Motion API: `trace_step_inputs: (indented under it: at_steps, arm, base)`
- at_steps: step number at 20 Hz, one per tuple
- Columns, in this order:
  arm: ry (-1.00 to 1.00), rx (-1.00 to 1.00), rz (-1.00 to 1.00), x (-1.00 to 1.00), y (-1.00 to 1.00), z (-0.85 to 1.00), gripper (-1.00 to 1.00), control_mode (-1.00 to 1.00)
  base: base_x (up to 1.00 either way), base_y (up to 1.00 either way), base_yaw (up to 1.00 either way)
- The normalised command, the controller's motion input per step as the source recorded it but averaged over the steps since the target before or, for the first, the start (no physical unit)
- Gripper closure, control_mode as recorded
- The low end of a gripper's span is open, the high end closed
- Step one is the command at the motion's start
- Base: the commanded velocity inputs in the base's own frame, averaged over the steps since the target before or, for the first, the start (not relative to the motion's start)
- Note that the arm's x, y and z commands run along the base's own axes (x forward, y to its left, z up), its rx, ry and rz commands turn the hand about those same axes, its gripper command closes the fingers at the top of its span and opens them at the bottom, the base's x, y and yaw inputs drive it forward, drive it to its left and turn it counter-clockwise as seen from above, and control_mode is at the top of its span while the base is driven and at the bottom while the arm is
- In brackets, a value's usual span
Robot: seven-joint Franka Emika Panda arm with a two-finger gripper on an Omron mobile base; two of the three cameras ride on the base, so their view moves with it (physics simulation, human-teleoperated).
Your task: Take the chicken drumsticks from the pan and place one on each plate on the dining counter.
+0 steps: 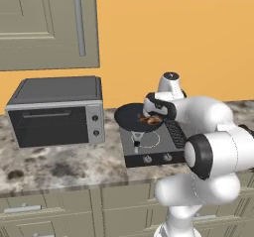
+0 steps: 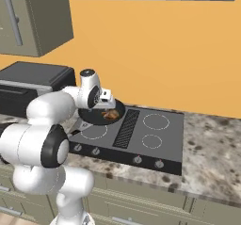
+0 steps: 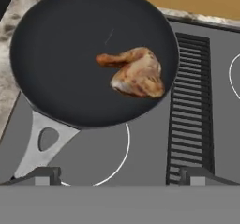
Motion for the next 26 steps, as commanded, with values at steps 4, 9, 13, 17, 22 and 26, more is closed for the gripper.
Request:
trace_step_inputs:
  at_steps: [4, 9, 13, 17, 22, 26]
  arm:
    - [0.00, 0.00, -0.09, 0.62, 0.07, -0.05, -1.00, -1.00]
    - [0.00, -0.01, 0.15, 0.50, 0.01, -0.15, -1.00, -1.00]
    - [0.00, -0.15, 0.46, 0.27, 0.02, -0.24, -1.00, -1.00]
    - [0.01, -0.27, 0.37, 0.33, 0.10, -0.30, -1.00, -1.00]
    - [0.09, -0.22, 0.07, 0.65, 0.17, -0.25, -1.00, -1.00]
    - [0.05, -0.03, 0.18, 0.54, 0.06, -0.12, -1.00, -1.00]
  base:
    - [0.00, 0.00, 0.00]
    - [0.00, 0.00, 0.00]
    - [0.00, 0.00, 0.00]
    - [0.00, 0.00, 0.00]
    - [0.00, 0.00, 0.00]
    - [0.00, 0.00, 0.00]
